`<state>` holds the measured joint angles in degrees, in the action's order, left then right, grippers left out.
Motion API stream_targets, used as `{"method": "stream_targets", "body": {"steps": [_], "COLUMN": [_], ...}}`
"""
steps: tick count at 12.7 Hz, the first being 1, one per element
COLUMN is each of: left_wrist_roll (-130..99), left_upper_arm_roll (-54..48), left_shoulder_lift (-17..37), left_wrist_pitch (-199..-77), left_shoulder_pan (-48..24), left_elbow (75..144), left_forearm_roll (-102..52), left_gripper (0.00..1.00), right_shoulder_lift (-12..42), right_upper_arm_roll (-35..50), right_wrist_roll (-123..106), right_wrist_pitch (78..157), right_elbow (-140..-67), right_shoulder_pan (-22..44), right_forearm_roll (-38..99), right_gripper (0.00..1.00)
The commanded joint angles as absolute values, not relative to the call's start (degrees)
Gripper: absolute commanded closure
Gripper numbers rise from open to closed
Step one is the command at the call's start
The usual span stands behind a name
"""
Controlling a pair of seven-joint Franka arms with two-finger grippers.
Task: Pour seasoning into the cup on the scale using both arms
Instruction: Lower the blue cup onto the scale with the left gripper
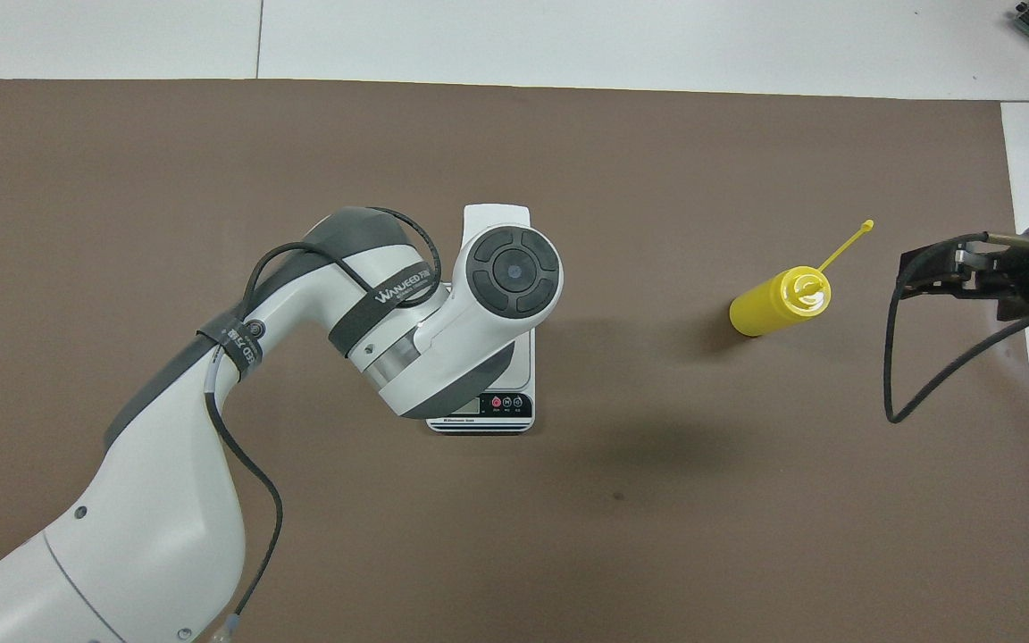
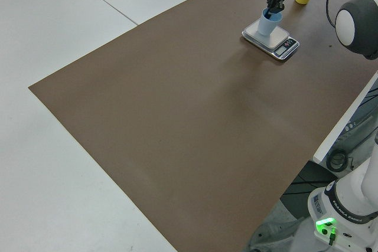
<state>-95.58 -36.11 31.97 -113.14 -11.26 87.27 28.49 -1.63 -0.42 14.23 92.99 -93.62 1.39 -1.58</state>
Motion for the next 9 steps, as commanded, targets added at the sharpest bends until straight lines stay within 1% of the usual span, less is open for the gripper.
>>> {"method": "stream_targets", "body": {"steps": [1,2,3,5,6,7,9], "left_wrist_roll": [-96.6,-96.6,-96.5,-96.4,-96.4,-96.2,-95.8], "left_upper_arm_roll": [-36.2,-36.2,-36.2,-36.2,-36.2,-36.2,-36.3], "left_shoulder_lift": [33.0,33.1,33.1,33.1,33.1,33.5,35.1], "left_wrist_pitch": [-112.5,-111.9,-111.6,-110.8,-110.5,-108.6,-103.0], "left_shoulder_pan": [-11.8,-11.7,-11.8,-11.8,-11.9,-12.0,-12.7], "left_elbow": [85.5,85.4,85.4,84.9,84.8,83.2,77.0], "left_forearm_roll": [30.9,30.8,30.8,30.8,30.8,30.8,30.8], "left_gripper": [0.94,0.75,0.60,0.48,0.44,0.43,0.42], "right_shoulder_lift": [-2.0,-2.0,-2.0,-2.0,-2.0,-2.0,-2.0], "right_upper_arm_roll": [-0.1,-0.1,-0.1,-0.1,-0.1,-0.1,-0.1], "right_wrist_roll": [14.5,14.5,14.5,14.5,14.5,14.5,14.5], "right_wrist_pitch": [92.6,92.6,92.6,92.6,92.6,92.6,92.6], "right_elbow": [-94.1,-94.1,-94.1,-94.1,-94.1,-94.1,-94.1], "right_shoulder_pan": [0.9,0.9,0.9,0.9,0.9,0.9,0.9], "right_forearm_roll": [-1.7,-1.7,-1.7,-1.7,-1.7,-1.7,-1.7], "right_gripper": [0.00,0.00,0.00,0.00,0.00,0.00,0.00]}}
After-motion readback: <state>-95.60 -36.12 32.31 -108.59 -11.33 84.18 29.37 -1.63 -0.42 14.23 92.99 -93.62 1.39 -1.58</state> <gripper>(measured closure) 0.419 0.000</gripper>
